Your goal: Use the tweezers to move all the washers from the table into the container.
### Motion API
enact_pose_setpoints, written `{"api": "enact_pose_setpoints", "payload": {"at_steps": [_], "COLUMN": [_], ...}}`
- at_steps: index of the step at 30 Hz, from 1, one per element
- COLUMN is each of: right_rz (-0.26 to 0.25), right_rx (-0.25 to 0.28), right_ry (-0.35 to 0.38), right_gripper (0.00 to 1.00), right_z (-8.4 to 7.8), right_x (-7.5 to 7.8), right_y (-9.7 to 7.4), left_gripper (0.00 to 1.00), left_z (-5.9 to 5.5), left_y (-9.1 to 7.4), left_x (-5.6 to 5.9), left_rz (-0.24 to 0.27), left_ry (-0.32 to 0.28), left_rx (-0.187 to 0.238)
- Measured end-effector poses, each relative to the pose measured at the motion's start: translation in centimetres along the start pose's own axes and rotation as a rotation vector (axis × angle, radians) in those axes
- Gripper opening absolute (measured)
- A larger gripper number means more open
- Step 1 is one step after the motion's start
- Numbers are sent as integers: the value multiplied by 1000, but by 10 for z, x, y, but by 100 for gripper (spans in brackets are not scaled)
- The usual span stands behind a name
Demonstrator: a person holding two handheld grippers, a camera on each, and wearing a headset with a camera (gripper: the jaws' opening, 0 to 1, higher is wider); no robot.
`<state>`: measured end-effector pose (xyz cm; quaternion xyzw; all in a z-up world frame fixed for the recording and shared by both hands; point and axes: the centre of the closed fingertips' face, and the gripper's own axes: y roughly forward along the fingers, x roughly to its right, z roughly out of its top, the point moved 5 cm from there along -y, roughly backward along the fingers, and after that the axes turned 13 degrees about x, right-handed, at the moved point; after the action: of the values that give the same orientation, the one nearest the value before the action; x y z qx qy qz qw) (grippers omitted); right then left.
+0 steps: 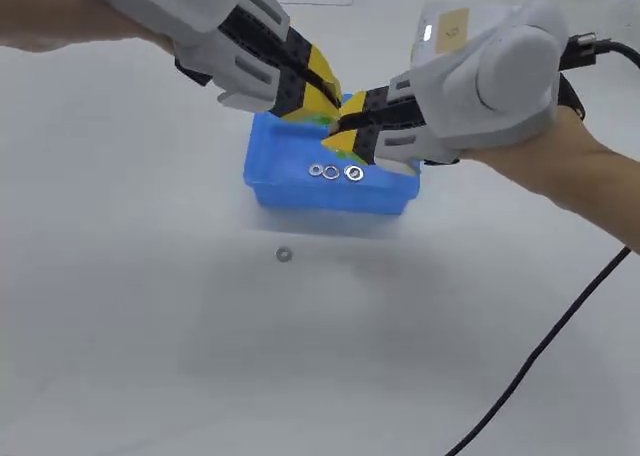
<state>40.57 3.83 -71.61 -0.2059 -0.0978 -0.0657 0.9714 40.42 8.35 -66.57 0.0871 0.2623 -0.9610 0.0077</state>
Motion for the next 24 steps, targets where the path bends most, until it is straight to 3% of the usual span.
{"api": "enact_pose_setpoints", "payload": {"at_steps": [6,12,15,19,24], "right_rz": [-1,0,0,-14,-11], "right_rx": [-12,-17,-18,-15,-20], "right_ry": [59,88,95,109,105], "right_gripper": [10,10,10,10,11], "right_z": [-22,-29,-31,-30,-28], "right_x": [9,8,6,7,6], "right_y": [9,13,12,11,10], "left_gripper": [8,8,8,8,8], "left_z": [-14,-22,-26,-26,-24], "left_y": [11,16,18,17,18], "left_x": [-7,-8,-8,-12,-7], "left_rz": [0,-11,-15,3,-6], "left_ry": [-48,-72,-86,-136,-110], "left_rx": [8,-1,2,37,23]}}
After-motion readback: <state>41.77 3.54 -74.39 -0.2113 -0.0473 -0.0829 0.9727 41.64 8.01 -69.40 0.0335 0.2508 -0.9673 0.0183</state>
